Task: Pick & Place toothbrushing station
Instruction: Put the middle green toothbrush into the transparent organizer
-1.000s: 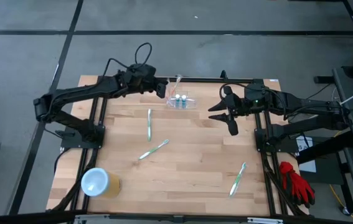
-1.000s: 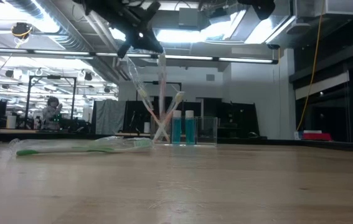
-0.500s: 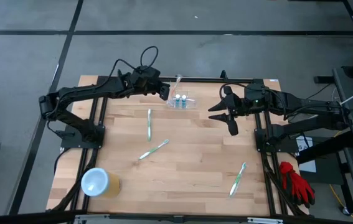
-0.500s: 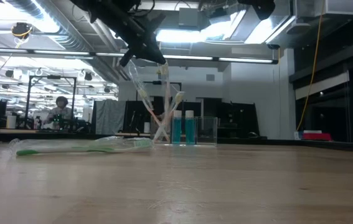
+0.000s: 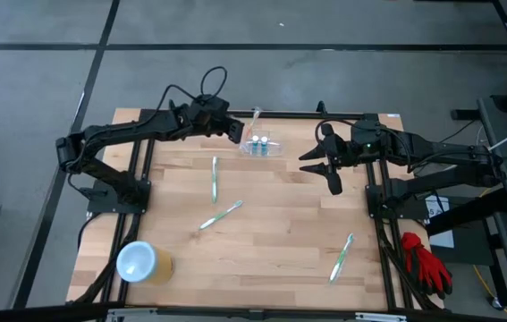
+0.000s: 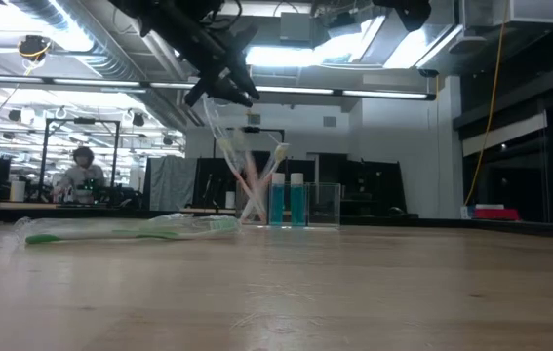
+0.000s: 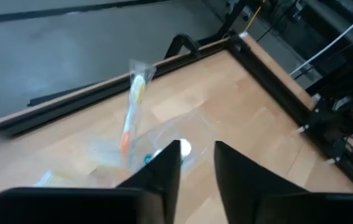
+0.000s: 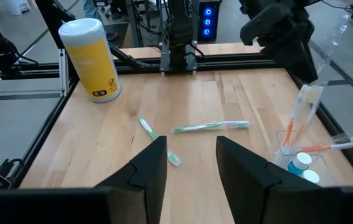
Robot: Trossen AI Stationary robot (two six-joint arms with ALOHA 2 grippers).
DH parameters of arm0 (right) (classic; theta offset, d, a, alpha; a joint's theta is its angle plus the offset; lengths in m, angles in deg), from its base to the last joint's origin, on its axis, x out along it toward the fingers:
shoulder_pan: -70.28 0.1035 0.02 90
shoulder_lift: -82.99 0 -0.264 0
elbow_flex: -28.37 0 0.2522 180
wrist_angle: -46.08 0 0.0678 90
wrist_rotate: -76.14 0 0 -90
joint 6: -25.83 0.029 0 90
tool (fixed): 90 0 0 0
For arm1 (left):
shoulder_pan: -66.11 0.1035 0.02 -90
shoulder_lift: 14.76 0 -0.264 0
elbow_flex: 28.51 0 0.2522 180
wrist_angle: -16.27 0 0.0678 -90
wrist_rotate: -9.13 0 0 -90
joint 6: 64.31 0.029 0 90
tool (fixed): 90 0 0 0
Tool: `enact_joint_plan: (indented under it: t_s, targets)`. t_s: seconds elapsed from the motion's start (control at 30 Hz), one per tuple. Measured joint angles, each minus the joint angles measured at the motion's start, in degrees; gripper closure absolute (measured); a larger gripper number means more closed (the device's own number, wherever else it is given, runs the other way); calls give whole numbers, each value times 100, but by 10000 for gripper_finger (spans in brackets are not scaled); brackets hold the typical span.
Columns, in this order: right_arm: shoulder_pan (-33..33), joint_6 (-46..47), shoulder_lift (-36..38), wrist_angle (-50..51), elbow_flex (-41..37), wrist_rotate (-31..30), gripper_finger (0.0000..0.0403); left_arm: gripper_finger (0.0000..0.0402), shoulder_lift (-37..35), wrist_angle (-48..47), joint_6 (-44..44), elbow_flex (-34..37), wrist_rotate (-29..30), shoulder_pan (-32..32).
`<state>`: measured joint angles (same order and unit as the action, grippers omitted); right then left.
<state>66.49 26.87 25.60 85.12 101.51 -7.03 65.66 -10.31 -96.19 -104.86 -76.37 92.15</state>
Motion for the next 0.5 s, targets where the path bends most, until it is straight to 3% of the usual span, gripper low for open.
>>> enact_joint_plan:
  t_s: [0.23,0.5]
  targets:
    - [-1,123,0,1,0,2,263,243,-95,9,402,0,46,37]
    - [-1,157,0,-1,0,2,263,255,-662,228,958,-7,950,12]
